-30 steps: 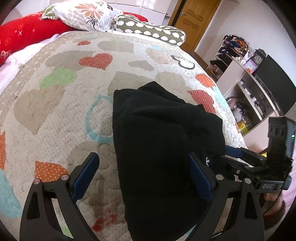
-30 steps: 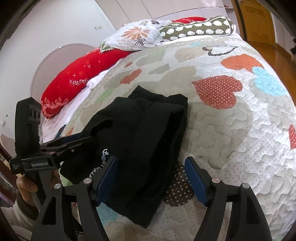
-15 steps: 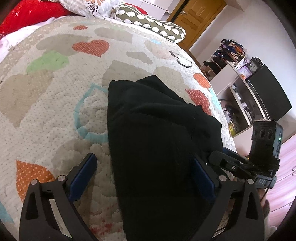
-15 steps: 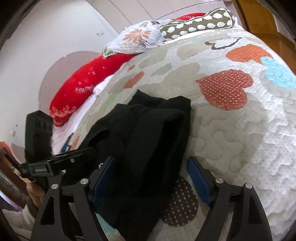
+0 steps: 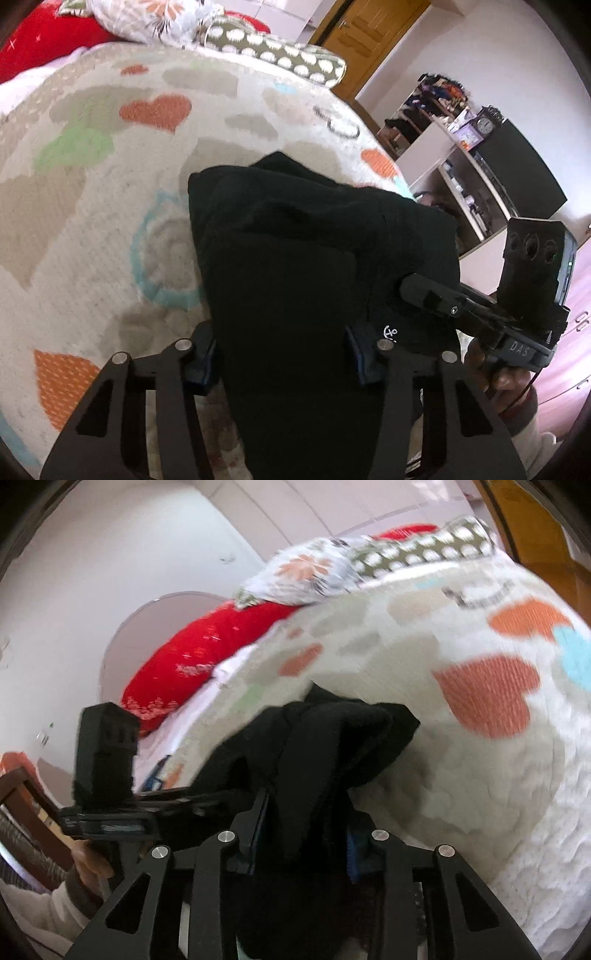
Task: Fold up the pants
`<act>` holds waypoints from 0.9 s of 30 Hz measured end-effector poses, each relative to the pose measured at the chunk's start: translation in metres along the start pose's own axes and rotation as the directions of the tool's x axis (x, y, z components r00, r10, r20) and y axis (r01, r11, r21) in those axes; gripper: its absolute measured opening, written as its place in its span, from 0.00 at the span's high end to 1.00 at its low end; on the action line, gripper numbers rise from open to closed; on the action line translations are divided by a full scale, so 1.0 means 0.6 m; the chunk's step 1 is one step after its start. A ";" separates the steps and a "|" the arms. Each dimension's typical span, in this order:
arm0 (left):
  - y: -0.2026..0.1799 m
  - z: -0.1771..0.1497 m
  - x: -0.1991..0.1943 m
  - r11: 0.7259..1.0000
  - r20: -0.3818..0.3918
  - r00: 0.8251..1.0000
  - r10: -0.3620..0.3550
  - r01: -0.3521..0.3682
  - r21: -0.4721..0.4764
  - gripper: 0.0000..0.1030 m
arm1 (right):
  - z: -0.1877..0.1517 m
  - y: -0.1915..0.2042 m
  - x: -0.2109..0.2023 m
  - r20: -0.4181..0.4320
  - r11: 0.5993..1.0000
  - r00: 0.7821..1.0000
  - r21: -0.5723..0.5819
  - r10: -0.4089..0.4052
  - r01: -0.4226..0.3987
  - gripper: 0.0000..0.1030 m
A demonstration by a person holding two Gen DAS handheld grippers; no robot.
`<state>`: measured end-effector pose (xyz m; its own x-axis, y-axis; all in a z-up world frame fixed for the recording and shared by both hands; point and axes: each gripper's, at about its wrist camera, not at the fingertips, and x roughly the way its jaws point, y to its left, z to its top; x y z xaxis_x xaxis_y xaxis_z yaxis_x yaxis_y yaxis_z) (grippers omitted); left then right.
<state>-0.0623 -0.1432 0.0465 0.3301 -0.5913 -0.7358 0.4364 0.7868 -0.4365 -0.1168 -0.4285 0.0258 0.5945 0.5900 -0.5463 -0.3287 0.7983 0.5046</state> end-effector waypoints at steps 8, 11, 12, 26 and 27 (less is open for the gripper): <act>0.037 0.093 -0.045 0.996 0.087 0.992 0.087 -0.089 0.016 0.50 | 0.094 0.039 0.044 0.045 0.997 0.999 -0.075 0.021 -0.017 0.68; 0.069 0.130 -0.027 0.994 0.078 0.991 0.113 -0.112 -0.010 0.50 | 0.132 0.039 0.087 0.046 0.997 0.999 -0.075 0.019 -0.015 0.68; 0.081 0.141 -0.019 0.993 0.073 0.990 0.121 -0.119 -0.019 0.50 | 0.143 0.036 0.102 0.043 0.997 0.999 -0.071 0.015 -0.012 0.68; 0.147 0.151 0.058 0.970 0.019 0.975 0.222 -0.219 -0.101 0.26 | 0.162 -0.048 0.195 -0.044 0.990 0.989 0.018 -0.138 0.139 0.47; 0.141 0.152 0.049 0.967 0.030 0.970 0.242 -0.239 -0.089 0.26 | 0.164 -0.038 0.180 -0.019 0.986 0.985 -0.003 -0.169 0.169 0.47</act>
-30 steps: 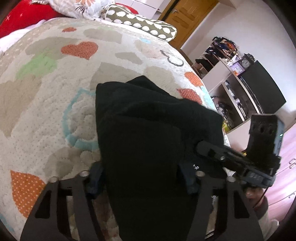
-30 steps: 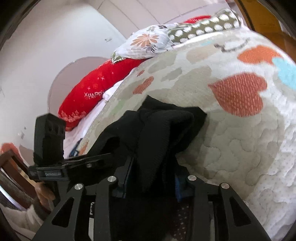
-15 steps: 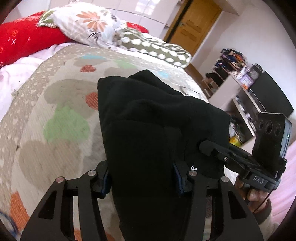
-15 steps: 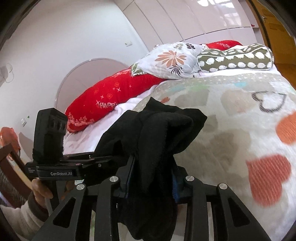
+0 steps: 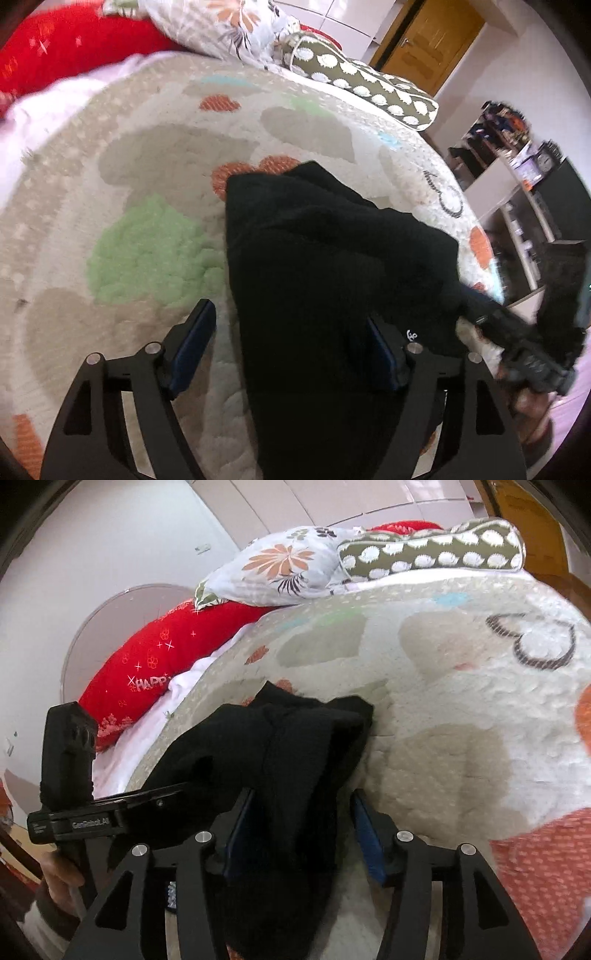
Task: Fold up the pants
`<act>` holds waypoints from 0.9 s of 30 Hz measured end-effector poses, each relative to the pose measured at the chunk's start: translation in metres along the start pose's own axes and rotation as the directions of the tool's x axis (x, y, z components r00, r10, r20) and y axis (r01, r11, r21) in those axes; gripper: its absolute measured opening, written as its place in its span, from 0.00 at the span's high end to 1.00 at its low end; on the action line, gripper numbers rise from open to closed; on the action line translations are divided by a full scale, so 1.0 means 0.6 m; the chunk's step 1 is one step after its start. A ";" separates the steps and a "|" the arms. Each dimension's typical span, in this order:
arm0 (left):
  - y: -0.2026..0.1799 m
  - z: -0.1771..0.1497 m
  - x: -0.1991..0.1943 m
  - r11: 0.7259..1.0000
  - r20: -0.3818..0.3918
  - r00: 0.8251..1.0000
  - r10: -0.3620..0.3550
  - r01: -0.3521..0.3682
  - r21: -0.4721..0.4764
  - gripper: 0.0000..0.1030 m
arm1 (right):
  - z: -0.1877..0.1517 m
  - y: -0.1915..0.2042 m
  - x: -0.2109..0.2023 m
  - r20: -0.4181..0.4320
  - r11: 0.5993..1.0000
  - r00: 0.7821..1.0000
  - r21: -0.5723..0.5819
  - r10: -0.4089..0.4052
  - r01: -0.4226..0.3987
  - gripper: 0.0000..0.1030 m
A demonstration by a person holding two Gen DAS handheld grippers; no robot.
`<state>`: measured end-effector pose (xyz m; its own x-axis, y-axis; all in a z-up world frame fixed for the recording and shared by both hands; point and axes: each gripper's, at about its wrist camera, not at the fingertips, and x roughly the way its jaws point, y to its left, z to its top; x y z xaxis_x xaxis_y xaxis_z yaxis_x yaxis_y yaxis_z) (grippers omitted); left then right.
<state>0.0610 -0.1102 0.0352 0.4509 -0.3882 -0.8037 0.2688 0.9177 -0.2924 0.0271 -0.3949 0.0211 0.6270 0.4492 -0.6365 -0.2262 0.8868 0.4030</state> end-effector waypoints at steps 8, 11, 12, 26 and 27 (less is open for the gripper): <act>-0.032 -0.011 -0.077 0.994 0.114 0.989 0.092 -0.098 0.050 0.26 | 0.048 0.069 -0.042 0.083 0.991 0.997 -0.130 0.004 0.007 0.62; -0.040 -0.020 -0.071 0.989 0.116 0.986 0.123 -0.131 0.067 0.26 | 0.058 0.082 -0.018 0.067 0.988 0.998 -0.152 0.007 0.003 0.66; -0.042 -0.025 -0.066 0.987 0.114 0.984 0.136 -0.145 0.072 0.26 | 0.059 0.085 -0.007 0.056 0.988 0.998 -0.152 0.009 -0.001 0.66; -0.043 -0.049 -0.002 0.988 0.057 0.987 0.147 -0.149 0.038 0.19 | 0.052 0.071 0.104 -0.050 0.987 0.998 -0.158 -0.036 0.028 0.69; -0.043 -0.050 -0.004 0.988 0.057 0.987 0.148 -0.150 0.038 0.19 | 0.054 0.071 0.099 -0.053 0.988 0.998 -0.152 -0.030 0.022 0.69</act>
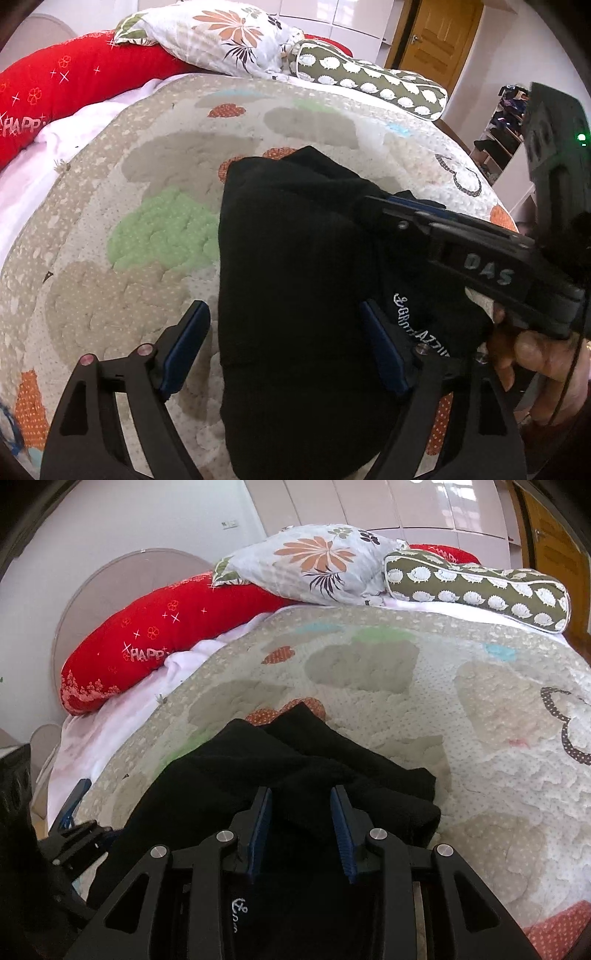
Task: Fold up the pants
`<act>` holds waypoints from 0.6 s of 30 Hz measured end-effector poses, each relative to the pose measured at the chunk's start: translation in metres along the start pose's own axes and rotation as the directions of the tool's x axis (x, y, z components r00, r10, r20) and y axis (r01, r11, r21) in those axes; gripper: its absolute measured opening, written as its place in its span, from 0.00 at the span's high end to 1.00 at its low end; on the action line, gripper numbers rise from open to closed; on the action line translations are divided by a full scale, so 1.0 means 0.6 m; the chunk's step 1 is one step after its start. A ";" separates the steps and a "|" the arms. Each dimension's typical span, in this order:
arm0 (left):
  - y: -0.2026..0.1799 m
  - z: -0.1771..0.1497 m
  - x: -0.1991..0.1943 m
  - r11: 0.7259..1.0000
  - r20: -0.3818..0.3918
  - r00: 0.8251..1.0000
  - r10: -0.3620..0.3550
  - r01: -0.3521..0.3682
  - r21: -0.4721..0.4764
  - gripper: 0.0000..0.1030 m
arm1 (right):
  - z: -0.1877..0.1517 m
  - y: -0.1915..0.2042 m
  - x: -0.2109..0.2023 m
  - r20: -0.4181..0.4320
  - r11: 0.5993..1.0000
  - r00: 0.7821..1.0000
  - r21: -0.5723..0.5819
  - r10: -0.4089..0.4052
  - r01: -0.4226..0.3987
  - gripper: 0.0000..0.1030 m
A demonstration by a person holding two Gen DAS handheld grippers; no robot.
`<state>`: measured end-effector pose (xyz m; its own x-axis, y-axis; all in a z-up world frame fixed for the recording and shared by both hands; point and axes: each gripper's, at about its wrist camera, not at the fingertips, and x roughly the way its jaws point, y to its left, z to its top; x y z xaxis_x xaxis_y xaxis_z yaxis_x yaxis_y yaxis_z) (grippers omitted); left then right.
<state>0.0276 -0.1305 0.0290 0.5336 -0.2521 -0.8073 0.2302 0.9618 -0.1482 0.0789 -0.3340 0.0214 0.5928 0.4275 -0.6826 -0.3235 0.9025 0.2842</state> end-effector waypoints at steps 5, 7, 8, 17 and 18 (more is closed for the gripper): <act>-0.006 -0.003 -0.024 0.999 0.022 1.000 0.020 -0.021 0.025 0.19 | -0.011 0.013 -0.063 0.032 1.000 0.999 0.000 0.018 -0.018 0.63; -0.005 -0.008 -0.035 0.999 0.031 0.999 0.019 -0.020 0.025 0.19 | -0.025 0.020 -0.093 0.045 1.000 0.999 -0.009 0.011 -0.011 0.63; -0.004 -0.010 -0.039 1.000 0.035 0.999 0.019 -0.019 0.023 0.19 | -0.034 0.023 -0.103 0.040 1.000 0.999 -0.014 -0.001 0.002 0.63; -0.004 -0.032 -0.072 0.998 0.087 0.994 0.059 -0.060 0.014 0.19 | -0.111 0.016 -0.101 -0.027 0.997 0.997 -0.014 -0.071 0.070 0.62; -0.004 -0.033 -0.081 0.997 0.101 0.992 0.072 -0.074 0.015 0.19 | -0.108 0.018 -0.107 -0.028 0.997 0.997 -0.012 -0.074 0.073 0.61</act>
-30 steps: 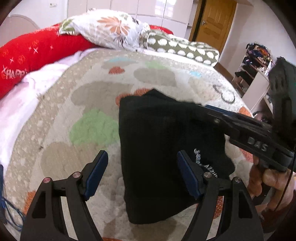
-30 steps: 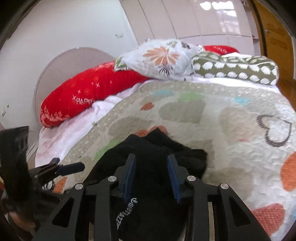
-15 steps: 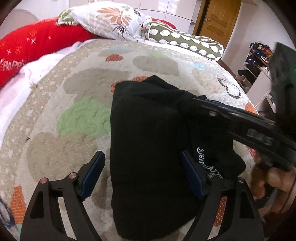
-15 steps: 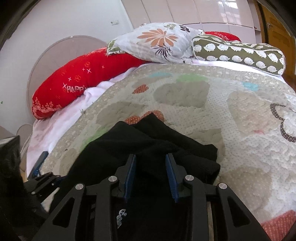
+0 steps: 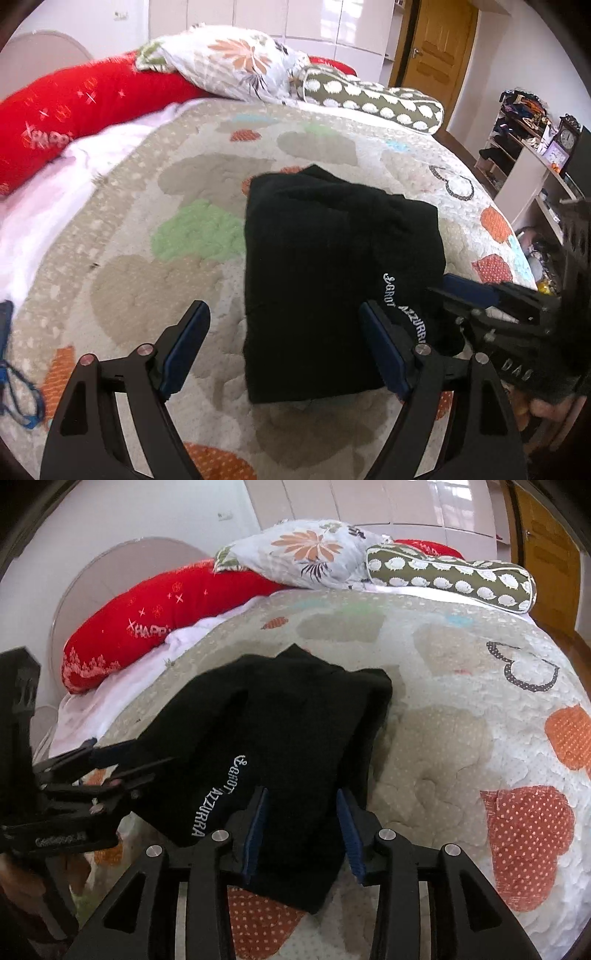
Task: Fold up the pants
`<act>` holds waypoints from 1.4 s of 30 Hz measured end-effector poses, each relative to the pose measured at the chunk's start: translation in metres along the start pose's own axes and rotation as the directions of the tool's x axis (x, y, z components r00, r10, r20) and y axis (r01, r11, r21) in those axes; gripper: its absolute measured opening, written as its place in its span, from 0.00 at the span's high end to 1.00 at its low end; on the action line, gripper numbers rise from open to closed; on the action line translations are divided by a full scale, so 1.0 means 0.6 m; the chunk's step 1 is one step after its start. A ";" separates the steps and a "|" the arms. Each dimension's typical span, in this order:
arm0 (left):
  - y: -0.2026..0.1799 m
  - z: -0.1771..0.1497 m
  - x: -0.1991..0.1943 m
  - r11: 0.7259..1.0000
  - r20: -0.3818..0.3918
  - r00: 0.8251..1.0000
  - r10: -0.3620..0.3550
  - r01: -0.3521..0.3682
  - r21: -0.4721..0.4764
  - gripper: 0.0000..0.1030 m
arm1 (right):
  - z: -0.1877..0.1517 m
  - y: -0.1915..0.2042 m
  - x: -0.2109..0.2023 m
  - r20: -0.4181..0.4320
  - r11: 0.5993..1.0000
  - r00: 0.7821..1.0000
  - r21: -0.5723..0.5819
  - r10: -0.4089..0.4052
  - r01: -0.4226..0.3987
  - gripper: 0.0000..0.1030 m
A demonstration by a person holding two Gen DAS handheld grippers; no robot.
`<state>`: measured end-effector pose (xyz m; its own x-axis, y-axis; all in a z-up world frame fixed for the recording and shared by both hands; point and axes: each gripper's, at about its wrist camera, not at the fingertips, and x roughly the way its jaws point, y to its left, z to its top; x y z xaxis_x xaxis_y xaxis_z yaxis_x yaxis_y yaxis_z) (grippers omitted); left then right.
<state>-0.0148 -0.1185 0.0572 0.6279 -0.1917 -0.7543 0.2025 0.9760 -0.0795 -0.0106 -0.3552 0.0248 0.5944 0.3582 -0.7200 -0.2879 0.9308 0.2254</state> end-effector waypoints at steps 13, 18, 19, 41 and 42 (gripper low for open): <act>0.002 -0.030 -0.053 0.998 0.055 0.996 0.068 -0.068 0.011 0.19 | -0.013 0.048 -0.099 0.179 0.997 0.981 0.009 -0.077 0.076 0.31; -0.002 -0.040 -0.076 0.998 0.090 0.994 0.065 -0.066 0.004 0.19 | -0.027 0.060 -0.109 0.188 0.997 0.979 0.008 -0.078 0.078 0.21; -0.003 -0.041 -0.081 0.998 0.094 0.994 0.064 -0.064 0.003 0.19 | -0.030 0.061 -0.110 0.185 0.997 0.980 0.009 -0.077 0.076 0.21; -0.022 -0.047 -0.124 0.997 0.136 0.988 0.077 -0.080 0.019 0.19 | -0.052 0.070 -0.153 0.207 0.995 0.974 0.029 -0.096 0.092 0.18; -0.022 -0.047 -0.124 0.997 0.135 0.988 0.074 -0.078 0.020 0.19 | -0.052 0.070 -0.154 0.206 0.995 0.974 0.030 -0.096 0.092 0.18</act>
<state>-0.0854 -0.1145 0.0965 0.7372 -0.1309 -0.6629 0.1679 0.9858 -0.0079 -0.1009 -0.3516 0.0801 0.7610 0.2742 -0.5880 -0.2093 0.9616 0.1776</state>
